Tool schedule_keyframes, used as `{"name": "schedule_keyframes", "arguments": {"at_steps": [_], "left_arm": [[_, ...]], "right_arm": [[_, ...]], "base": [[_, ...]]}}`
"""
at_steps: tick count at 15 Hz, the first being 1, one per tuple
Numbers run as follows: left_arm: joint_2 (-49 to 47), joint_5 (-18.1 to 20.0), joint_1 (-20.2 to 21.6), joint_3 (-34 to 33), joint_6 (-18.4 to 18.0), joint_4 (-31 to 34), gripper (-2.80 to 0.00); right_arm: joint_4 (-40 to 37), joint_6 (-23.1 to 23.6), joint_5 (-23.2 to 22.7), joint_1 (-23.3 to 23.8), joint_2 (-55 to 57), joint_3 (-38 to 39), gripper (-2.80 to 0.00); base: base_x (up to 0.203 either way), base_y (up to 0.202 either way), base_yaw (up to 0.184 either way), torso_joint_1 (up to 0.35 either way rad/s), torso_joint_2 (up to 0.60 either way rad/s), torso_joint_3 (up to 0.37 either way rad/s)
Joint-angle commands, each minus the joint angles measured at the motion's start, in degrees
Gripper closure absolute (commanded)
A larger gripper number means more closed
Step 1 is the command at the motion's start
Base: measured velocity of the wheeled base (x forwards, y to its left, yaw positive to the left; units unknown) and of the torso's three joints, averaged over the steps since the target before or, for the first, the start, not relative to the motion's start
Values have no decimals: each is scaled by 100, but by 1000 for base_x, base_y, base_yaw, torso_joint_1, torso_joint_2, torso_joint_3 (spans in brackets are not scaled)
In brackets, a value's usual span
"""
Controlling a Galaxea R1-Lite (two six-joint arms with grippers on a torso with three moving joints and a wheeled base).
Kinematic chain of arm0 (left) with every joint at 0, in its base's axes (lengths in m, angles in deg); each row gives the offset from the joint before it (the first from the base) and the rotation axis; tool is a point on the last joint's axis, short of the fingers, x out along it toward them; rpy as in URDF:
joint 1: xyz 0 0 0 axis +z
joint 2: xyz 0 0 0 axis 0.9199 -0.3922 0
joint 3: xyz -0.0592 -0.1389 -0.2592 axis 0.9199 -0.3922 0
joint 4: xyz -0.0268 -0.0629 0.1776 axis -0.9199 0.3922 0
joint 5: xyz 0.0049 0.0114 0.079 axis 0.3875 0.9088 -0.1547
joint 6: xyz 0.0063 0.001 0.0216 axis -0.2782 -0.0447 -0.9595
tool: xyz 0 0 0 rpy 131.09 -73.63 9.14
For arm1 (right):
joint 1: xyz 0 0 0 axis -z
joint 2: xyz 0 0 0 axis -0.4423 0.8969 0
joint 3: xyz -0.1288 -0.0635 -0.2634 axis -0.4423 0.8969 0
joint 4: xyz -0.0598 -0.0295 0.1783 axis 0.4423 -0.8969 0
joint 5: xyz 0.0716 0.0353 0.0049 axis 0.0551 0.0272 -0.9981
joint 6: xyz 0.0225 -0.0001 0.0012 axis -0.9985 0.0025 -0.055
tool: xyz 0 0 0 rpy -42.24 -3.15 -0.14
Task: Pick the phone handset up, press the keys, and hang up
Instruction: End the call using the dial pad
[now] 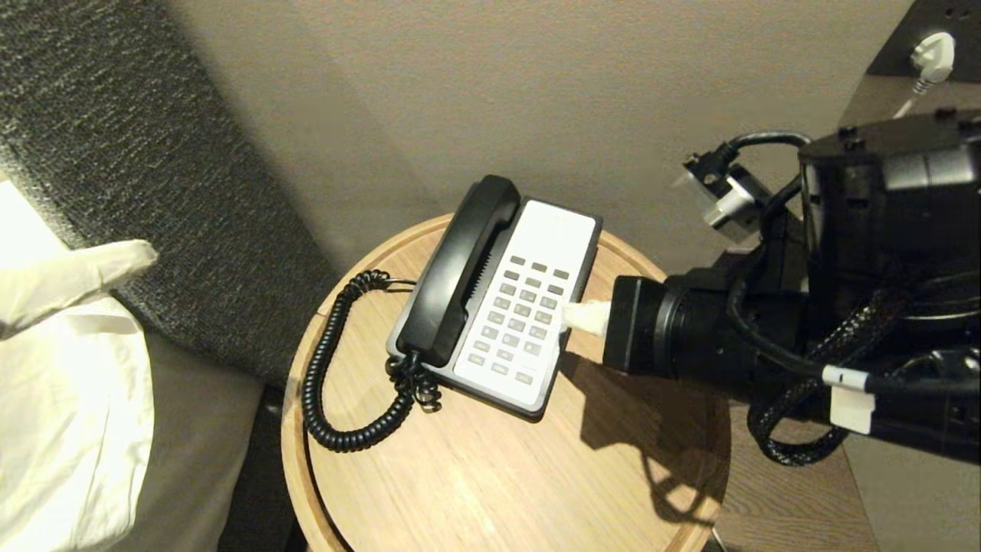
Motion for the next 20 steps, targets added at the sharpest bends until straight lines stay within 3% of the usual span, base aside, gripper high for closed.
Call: {"name": "schedule_keyframes", "arguments": {"at_steps": [1,5,20], "left_arm": [[398,49,86,-94,179,1,0],[788,135,92,-385,191,0,0],[949,198,92,-362,394,2,0]], "right_arm": [[-47,-18,-14,-17,13,281,0],[-64,-53,-529,-118,25,247,0],[-472,123,-498,-120,754,-376,0]], "base": [[0,0,0,0,0,0],[0,0,0,0,0,0],[0,0,0,0,0,0]]}}
